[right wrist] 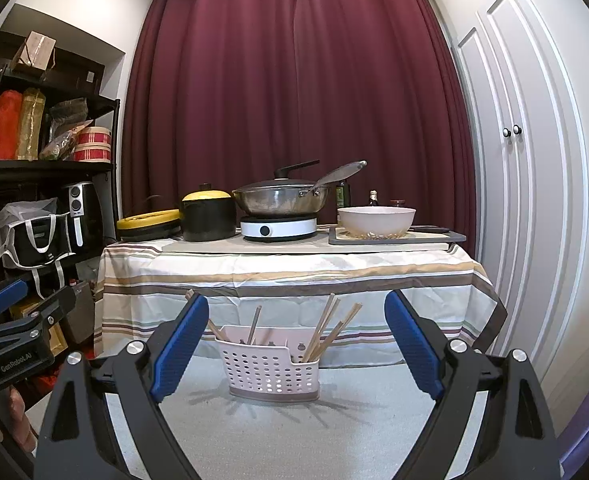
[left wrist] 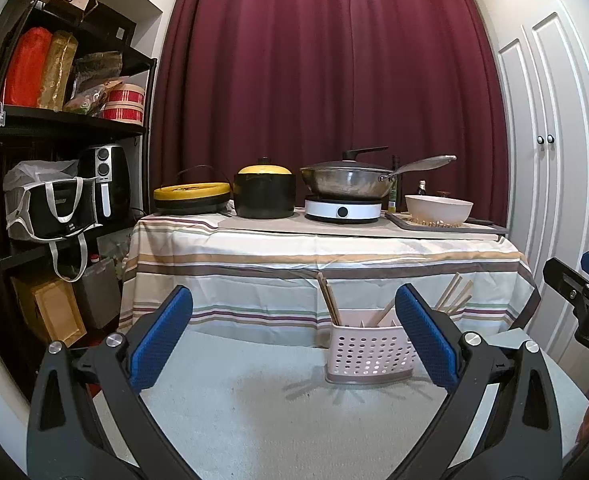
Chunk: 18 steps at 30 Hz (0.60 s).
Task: Organize utensils
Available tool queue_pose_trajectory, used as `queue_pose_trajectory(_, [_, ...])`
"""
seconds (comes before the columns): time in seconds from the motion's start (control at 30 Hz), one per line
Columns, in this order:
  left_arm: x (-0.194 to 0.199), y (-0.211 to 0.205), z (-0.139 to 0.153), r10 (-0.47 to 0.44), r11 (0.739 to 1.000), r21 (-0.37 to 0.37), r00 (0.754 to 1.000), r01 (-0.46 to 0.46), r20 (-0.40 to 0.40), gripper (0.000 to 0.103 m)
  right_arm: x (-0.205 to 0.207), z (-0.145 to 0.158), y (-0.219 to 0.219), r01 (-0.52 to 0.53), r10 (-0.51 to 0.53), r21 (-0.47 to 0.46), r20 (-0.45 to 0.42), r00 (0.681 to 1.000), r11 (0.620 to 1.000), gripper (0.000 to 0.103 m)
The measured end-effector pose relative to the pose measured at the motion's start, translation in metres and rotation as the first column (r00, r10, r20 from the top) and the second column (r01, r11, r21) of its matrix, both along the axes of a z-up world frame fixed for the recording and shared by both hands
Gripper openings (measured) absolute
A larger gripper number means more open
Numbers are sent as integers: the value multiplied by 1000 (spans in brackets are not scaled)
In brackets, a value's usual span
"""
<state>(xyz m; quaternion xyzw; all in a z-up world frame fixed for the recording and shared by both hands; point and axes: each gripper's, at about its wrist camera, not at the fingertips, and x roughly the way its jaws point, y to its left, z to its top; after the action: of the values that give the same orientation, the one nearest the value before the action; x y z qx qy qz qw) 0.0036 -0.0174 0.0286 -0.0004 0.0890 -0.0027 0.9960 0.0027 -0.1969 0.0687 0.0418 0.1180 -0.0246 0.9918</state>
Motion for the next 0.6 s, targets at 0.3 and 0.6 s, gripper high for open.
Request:
queue_pose_trajectory(0.3, [1, 0, -1, 0, 1000, -10, 1000, 0, 0, 99, 1, 0, 1, 2, -2, 0, -1, 1000, 1000, 87])
queue_pose_trajectory(0.6, [1, 0, -2, -4, 1000, -15, 1000, 4, -3, 99, 0, -2, 0, 2, -2, -2, -5, 1000, 1000, 87])
